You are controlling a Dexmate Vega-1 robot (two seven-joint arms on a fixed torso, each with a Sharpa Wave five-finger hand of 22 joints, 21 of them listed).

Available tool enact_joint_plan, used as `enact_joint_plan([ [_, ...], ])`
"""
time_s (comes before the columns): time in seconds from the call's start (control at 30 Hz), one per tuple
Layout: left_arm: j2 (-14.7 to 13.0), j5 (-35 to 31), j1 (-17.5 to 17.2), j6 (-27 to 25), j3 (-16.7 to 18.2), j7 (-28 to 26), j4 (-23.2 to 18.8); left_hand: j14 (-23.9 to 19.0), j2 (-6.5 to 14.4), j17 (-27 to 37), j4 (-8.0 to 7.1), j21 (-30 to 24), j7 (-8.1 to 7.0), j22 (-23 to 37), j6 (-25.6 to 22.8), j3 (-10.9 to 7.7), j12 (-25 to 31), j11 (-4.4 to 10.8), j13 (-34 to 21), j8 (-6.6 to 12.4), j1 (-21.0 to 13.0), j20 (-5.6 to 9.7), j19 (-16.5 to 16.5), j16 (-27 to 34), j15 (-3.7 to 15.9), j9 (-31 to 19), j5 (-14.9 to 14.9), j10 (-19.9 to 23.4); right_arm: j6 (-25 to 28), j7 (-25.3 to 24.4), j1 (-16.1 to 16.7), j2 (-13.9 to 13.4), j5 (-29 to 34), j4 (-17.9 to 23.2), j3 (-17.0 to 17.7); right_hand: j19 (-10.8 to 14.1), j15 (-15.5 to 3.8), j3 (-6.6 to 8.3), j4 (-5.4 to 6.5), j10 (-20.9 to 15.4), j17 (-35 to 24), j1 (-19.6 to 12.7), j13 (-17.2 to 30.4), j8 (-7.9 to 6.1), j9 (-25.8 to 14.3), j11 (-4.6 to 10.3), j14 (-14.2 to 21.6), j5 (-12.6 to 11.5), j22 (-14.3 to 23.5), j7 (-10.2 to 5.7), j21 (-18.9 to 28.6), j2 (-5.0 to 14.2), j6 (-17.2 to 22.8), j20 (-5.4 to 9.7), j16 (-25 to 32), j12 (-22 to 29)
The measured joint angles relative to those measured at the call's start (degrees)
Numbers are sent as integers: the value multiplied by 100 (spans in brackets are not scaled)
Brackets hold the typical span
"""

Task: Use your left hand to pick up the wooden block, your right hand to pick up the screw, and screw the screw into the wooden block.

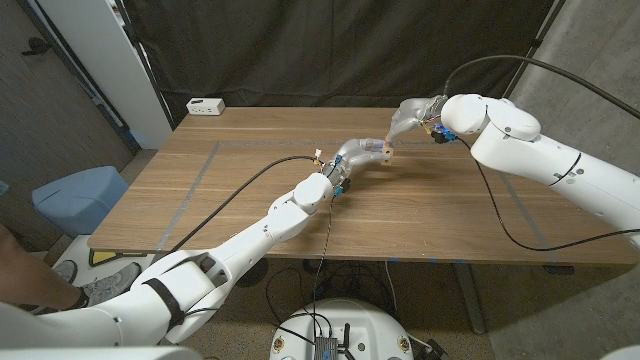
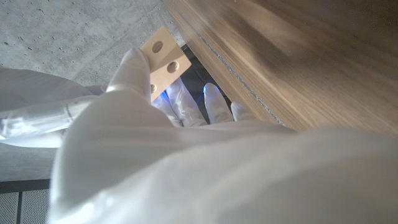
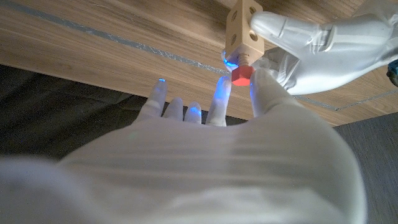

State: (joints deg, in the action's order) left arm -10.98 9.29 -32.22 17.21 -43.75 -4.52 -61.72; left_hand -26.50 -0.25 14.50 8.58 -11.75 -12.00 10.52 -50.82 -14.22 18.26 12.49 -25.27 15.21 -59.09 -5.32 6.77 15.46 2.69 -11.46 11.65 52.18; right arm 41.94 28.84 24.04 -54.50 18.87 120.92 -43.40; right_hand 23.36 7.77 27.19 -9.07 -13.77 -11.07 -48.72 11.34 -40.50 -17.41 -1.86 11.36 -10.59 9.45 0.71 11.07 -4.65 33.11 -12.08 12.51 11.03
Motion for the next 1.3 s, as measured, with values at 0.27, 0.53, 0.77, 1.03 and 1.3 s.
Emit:
enact_joint_plan([
  [0.27,26,15,39,36,-4,29,74,-21,0,0,0,0,0,0,0,0,-7,0,0,-5,0,0,0,0,20,-1,-4,0,-22,78,-55,15,0,-24,-30,-24,63,-47,47,122,0,2,0,111,40,-81,-63,0,0,67,-28,-2,-290,-23,-27,-23],
  [0.53,31,19,57,54,-7,47,102,-33,0,0,1,0,0,0,0,1,-7,1,0,2,0,0,0,0,9,-4,-18,0,-38,163,-114,31,16,-31,-71,-94,134,-92,70,223,16,78,-1,195,67,-183,-136,22,0,110,-51,-69,-461,-29,-72,-45],
  [0.77,17,19,56,54,-9,48,76,-32,0,0,8,0,0,0,0,8,-7,1,0,3,0,0,0,0,9,-4,3,-1,13,212,-141,34,113,33,-118,-148,134,-118,71,254,16,107,-1,195,94,-214,-136,22,0,123,-51,-46,-470,-22,-72,-45],
  [1.03,-15,16,8,51,-9,42,-8,-32,0,0,0,0,0,0,0,0,-6,1,-1,3,0,0,0,0,8,-4,2,-1,121,262,-166,39,263,106,-182,-148,133,-118,71,253,16,107,-1,195,93,-213,-136,22,0,102,-51,-46,-404,-22,-72,-45],
  [1.3,-30,8,-24,40,-9,20,-52,-31,0,0,0,0,0,0,0,0,-6,2,-1,3,0,0,0,0,8,-4,2,-2,203,295,-175,48,395,159,-222,-147,133,-61,14,200,15,29,-2,150,120,-161,-135,22,0,71,-50,29,-310,-21,-72,-21],
])
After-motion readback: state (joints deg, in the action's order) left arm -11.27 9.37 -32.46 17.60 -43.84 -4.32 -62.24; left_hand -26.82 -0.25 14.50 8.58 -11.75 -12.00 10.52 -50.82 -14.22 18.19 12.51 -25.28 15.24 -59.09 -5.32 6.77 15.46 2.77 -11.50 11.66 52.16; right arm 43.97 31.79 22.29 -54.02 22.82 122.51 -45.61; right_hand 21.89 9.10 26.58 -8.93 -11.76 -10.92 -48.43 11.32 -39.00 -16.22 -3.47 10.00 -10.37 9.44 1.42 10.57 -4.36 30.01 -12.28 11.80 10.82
